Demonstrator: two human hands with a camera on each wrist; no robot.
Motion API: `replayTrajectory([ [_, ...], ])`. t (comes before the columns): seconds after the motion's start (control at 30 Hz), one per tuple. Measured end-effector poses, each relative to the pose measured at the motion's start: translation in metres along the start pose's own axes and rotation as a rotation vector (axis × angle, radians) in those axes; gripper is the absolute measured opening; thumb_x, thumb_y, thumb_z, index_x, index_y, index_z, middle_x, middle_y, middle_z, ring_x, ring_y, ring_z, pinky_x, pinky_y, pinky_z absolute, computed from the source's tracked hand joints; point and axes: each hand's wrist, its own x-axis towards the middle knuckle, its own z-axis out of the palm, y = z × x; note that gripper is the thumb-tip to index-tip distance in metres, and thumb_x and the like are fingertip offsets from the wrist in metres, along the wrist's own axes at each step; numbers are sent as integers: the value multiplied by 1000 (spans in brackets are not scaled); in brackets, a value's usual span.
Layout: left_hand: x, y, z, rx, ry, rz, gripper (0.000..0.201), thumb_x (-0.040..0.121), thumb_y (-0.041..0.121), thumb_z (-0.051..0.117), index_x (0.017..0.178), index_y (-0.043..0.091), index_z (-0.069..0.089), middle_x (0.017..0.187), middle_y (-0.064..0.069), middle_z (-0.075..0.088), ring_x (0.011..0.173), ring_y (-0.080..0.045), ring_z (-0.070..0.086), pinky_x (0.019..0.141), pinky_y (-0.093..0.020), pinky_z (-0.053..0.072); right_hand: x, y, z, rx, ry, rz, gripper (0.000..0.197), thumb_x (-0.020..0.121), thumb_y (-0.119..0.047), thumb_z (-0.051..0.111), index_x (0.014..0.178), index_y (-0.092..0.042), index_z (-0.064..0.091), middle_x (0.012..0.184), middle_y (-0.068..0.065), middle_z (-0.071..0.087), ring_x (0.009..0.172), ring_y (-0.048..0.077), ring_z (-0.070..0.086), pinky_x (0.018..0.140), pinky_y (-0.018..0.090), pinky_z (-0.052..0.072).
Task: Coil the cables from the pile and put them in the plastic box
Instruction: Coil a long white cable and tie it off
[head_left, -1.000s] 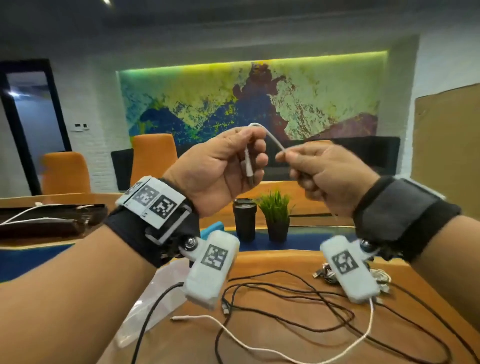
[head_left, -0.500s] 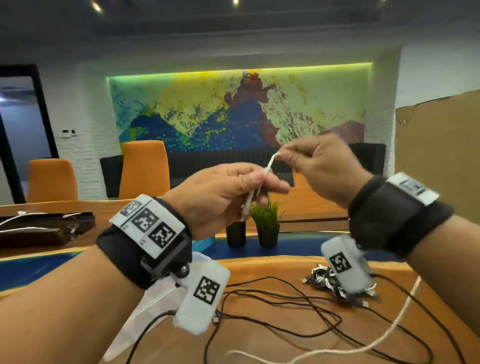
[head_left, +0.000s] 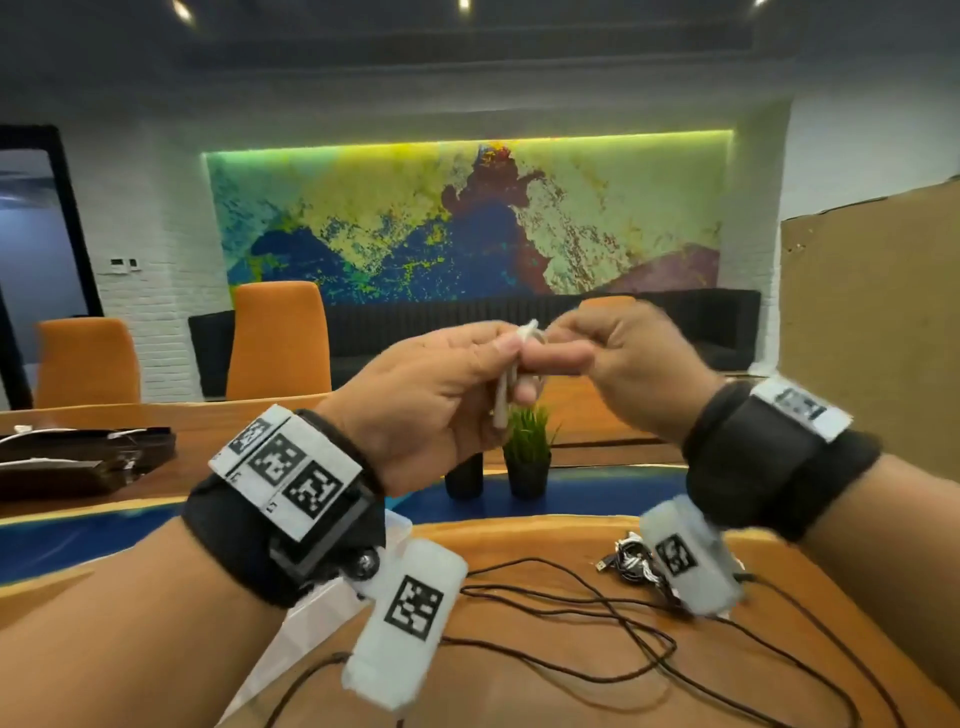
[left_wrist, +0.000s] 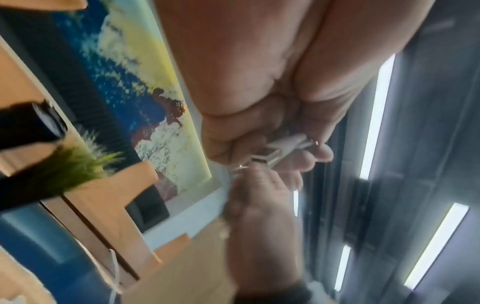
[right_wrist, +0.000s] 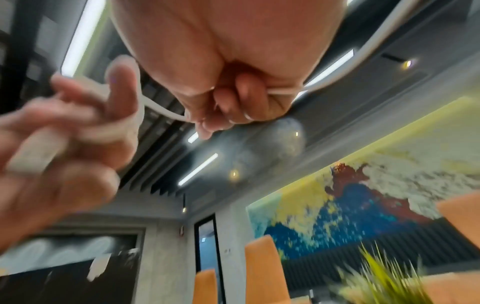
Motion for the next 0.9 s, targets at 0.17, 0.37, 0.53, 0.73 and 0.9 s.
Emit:
replayTrajectory([
  [0.17, 5, -4, -6, 657, 229, 180, 26, 105, 19, 43, 87, 12, 61, 116, 5, 69, 105, 1, 64, 80, -21, 50, -32, -23, 16, -107, -348, -104, 20, 97, -25, 57, 86, -13, 68, 75, 8, 64, 69, 22, 58, 68, 42, 49],
  [0.37, -8, -21, -9, 347, 120, -49, 30, 104, 19, 40, 92, 7, 65, 115, -4, 73, 78, -21, 57, 72, -33, 37, 3, -22, -28, -57, -14, -169, 11, 92, -20, 64, 88, -16, 73, 76, -7, 66, 72, 8, 60, 68, 25, 51],
  [0.53, -15, -5, 8, -151, 35, -2, 39, 99, 25, 39, 79, 19, 72, 125, -14, 53, 70, -8, 50, 61, -27, 31, -13, 15, 23, 72, -11, 48, 17, 97, -18, 58, 91, -10, 71, 75, 3, 63, 67, 12, 55, 67, 34, 49],
  [0.73, -1, -23, -16, 816, 247, 154, 27, 106, 22, 41, 92, 12, 63, 111, 7, 71, 87, 4, 63, 71, -18, 47, -48, -18, 35, 15, -349, -104, 21, 98, -22, 57, 86, -11, 70, 71, -6, 59, 68, 6, 54, 63, 22, 44],
  [0.9, -6, -40, -24, 460, 196, -37, 33, 104, 24, 40, 86, 14, 66, 92, -26, 60, 75, -16, 53, 70, -30, 40, -18, -6, 1, -19, -67, -92, 15, 94, -19, 62, 86, -16, 74, 72, -3, 67, 69, 9, 59, 63, 26, 48],
])
